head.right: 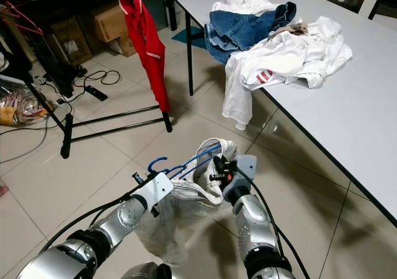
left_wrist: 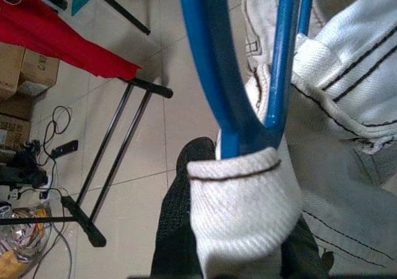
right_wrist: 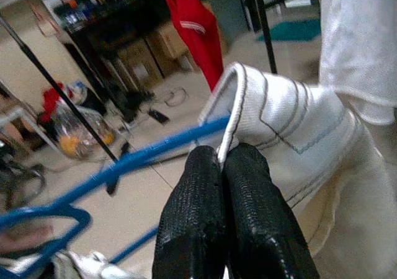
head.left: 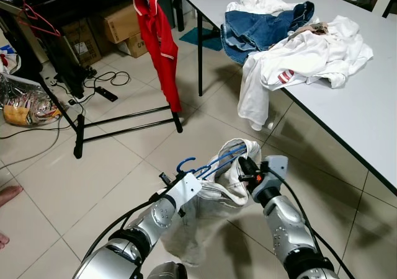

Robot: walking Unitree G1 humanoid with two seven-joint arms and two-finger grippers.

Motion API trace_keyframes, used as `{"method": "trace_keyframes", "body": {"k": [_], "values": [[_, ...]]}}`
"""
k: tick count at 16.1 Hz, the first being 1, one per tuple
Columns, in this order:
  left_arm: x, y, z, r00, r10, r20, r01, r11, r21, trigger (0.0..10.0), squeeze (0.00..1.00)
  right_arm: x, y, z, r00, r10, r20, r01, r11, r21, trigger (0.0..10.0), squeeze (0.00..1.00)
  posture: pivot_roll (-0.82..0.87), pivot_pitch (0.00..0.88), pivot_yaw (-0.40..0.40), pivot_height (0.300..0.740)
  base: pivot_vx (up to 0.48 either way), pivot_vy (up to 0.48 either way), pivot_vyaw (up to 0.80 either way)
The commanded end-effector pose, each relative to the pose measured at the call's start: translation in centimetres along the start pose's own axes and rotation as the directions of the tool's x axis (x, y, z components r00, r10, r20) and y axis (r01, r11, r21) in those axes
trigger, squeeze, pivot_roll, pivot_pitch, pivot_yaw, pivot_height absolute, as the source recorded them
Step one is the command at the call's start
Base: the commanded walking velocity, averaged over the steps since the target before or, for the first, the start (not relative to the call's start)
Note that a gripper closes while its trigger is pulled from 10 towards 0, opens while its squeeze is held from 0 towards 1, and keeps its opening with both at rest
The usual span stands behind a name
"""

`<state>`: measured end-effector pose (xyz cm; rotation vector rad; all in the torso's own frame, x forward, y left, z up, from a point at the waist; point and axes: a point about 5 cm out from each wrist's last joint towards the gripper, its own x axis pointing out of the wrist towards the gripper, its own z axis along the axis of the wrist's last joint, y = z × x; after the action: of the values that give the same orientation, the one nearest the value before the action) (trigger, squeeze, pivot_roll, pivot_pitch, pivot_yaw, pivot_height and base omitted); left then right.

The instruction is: Hang hanger

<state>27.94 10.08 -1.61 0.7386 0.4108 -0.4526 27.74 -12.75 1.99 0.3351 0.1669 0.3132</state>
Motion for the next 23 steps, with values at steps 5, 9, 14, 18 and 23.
{"method": "trace_keyframes", "body": {"k": [5, 9, 14, 18, 23], "values": [[0.4, 1.1, 0.7, 1.000, 0.021, 0.012, -0.020, 0.998, -0.059, 10.0, 0.00, 0.1, 2.4, 3.5, 0.955, 0.214, 0.206, -0.233, 0.970, 0.069, 0.0, 0.00, -0.04, 0.000, 0.107, 0.740, 0.000, 0.000, 0.00], [0.3, 1.4, 0.3, 0.999, 0.030, -0.026, -0.033, 0.992, -0.123, 10.0, 0.00, -0.9, 3.8, 3.9, 0.898, 0.388, 0.207, -0.410, 0.909, 0.075, 0.0, 0.00, -0.04, 0.000, 0.106, 0.740, 0.000, 0.000, 0.00], [0.7, 3.2, 0.8, 0.998, 0.054, -0.033, -0.059, 0.987, -0.148, 10.0, 0.00, -2.4, 5.5, 3.0, 0.820, 0.561, 0.114, -0.568, 0.822, 0.041, 0.0, 0.00, -0.04, 0.000, 0.101, 0.740, 0.000, 0.000, 0.00], [1.0, 4.0, 1.7, 0.998, 0.058, -0.008, -0.058, 0.987, -0.153, 10.0, 0.00, -2.6, 6.0, 2.0, 0.799, 0.601, 0.027, -0.601, 0.799, 0.007, 0.0, 0.00, -0.04, 0.000, 0.106, 0.740, 0.000, 0.000, 0.00], [1.1, 3.3, 1.8, 1.000, 0.003, -0.016, -0.005, 0.993, -0.117, 10.0, 0.00, -1.8, 6.3, 2.9, 0.808, 0.585, 0.066, -0.586, 0.810, -0.018, 0.0, 0.00, -0.04, 0.000, 0.112, 0.740, 0.000, 0.000, 0.00]]}}
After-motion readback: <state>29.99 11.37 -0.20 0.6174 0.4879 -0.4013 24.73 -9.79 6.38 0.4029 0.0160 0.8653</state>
